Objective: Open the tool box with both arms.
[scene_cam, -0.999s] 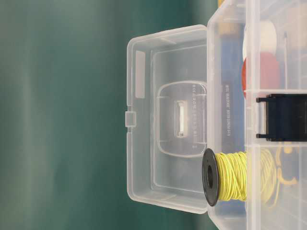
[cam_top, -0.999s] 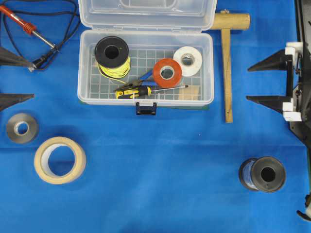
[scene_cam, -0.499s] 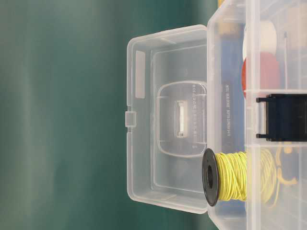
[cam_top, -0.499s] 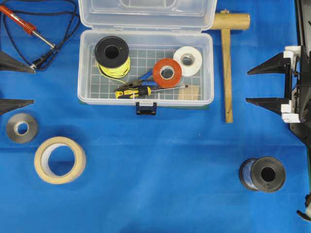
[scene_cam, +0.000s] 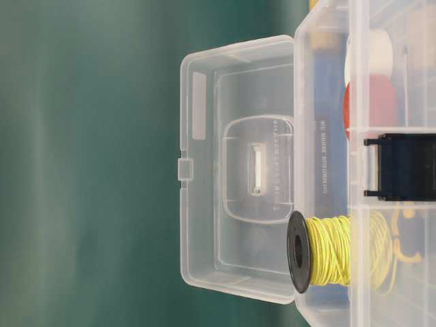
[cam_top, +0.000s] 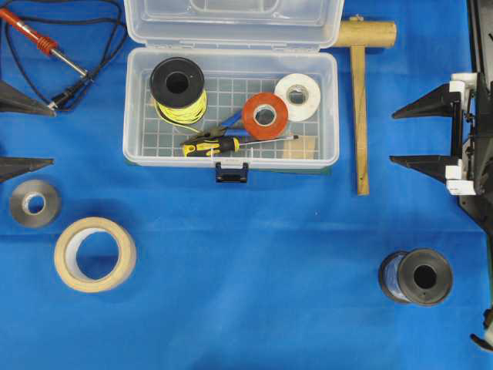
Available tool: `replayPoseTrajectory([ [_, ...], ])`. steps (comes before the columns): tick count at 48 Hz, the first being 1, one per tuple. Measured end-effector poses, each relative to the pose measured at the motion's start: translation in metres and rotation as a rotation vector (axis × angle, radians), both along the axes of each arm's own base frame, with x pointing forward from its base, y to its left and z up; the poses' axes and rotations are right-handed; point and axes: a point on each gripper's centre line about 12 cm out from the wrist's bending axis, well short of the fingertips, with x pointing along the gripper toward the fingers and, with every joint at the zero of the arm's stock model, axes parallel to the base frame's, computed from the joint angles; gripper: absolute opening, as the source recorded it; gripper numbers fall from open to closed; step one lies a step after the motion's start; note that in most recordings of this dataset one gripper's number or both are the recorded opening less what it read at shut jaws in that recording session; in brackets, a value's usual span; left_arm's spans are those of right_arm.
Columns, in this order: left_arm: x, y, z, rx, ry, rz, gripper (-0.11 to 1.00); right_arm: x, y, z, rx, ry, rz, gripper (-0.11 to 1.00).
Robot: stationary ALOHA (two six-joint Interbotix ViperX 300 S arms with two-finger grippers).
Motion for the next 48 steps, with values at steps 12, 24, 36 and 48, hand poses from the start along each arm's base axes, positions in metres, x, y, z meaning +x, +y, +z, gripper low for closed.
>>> replayPoseTrajectory([
  [12,0.0000,0.0000,-0.0002,0.000,0.002,0.000,0.86,0.0000,0.0003,0.0000,0.001,0.000,0.001,0.83],
  [24,0.0001,0.0000,-0.0004,0.000,0.003,0.000,0.86,0.0000,0.0003,-0.0002,0.000,0.002,0.002,0.83],
  [36,0.0002,-0.0009,-0.0002,0.001,0.002,-0.006,0.86,0.0000,0.0003,0.0000,0.001,0.000,0.001,0.83],
  [48,0.0002,-0.0048,-0.0002,-0.002,0.001,-0.032,0.86,0.0001,0.0005,0.0000,0.000,0.000,0.003,0.83],
])
